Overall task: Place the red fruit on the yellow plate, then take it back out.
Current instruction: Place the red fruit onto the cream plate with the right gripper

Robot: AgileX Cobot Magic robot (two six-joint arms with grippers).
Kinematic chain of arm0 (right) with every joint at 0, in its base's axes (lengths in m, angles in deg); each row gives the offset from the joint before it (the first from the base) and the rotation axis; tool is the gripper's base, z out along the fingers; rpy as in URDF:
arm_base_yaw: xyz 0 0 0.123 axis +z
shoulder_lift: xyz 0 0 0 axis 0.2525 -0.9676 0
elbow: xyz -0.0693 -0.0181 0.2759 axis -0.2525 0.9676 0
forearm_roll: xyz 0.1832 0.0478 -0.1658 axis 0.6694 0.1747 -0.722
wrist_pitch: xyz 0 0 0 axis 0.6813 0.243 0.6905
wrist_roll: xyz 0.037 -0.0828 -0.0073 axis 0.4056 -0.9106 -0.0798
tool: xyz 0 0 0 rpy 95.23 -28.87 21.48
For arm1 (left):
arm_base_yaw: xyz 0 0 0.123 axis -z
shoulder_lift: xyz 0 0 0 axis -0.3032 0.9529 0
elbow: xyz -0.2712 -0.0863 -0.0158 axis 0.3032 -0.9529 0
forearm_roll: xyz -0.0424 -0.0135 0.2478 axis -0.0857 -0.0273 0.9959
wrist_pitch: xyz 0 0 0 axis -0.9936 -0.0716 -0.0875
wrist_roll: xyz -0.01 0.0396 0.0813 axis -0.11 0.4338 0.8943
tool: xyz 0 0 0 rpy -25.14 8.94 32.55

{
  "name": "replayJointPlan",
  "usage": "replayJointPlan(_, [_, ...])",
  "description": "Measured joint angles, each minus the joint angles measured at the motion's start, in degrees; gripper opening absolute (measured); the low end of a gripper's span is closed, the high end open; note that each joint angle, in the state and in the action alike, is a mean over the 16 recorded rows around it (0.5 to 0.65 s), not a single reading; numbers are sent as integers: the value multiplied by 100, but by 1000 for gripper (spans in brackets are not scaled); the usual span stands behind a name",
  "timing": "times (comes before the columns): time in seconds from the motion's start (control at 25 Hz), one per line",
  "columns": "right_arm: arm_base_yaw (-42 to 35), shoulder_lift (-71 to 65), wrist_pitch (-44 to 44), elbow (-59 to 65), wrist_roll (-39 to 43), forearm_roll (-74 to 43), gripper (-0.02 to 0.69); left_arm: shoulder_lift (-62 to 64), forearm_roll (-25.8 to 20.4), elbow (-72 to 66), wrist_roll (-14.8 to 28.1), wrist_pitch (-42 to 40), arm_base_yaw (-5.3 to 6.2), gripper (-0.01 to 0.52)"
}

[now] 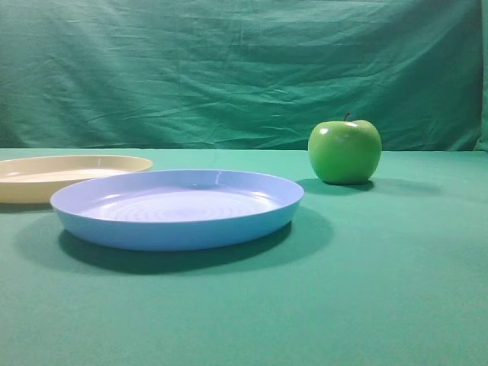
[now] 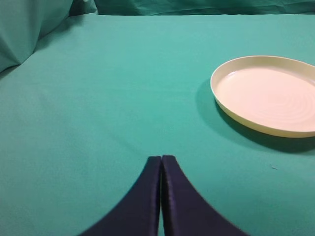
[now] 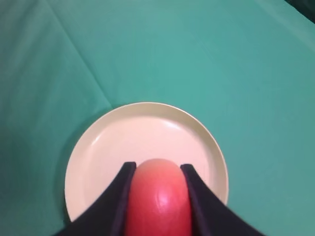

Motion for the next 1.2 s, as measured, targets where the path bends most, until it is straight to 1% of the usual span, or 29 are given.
replayJointPlan(0.24, [249, -715, -650, -118, -208, 47, 199, 0, 0, 0, 0, 0, 0, 0])
replayJointPlan(0.4, [326, -1098, -996, -126, -314, 78, 237, 0, 0, 0, 0, 0, 0, 0])
replayJointPlan(0.48, [347, -1254, -1119, -128, -356, 91, 279, 0, 0, 0, 0, 0, 0, 0])
replayJointPlan(0.68, [376, -1512, -1317, -131, -397, 106, 416, 0, 0, 0, 0, 0, 0, 0])
replayJointPlan(0.88, [361, -1545, -1261, -134, -406, 106, 555, 0, 0, 0, 0, 0, 0, 0])
replayJointPlan(0.96, [344, -1480, -1166, -135, -408, 101, 588, 0, 0, 0, 0, 0, 0, 0])
replayJointPlan(1.0, [333, -1432, -1103, -135, -409, 96, 596, 0, 0, 0, 0, 0, 0, 0])
replayJointPlan(1.08, [306, -1301, -942, -135, -407, 81, 591, 0, 0, 0, 0, 0, 0, 0])
replayJointPlan(1.2, [249, -1028, -612, -135, -359, 45, 526, 0, 0, 0, 0, 0, 0, 0])
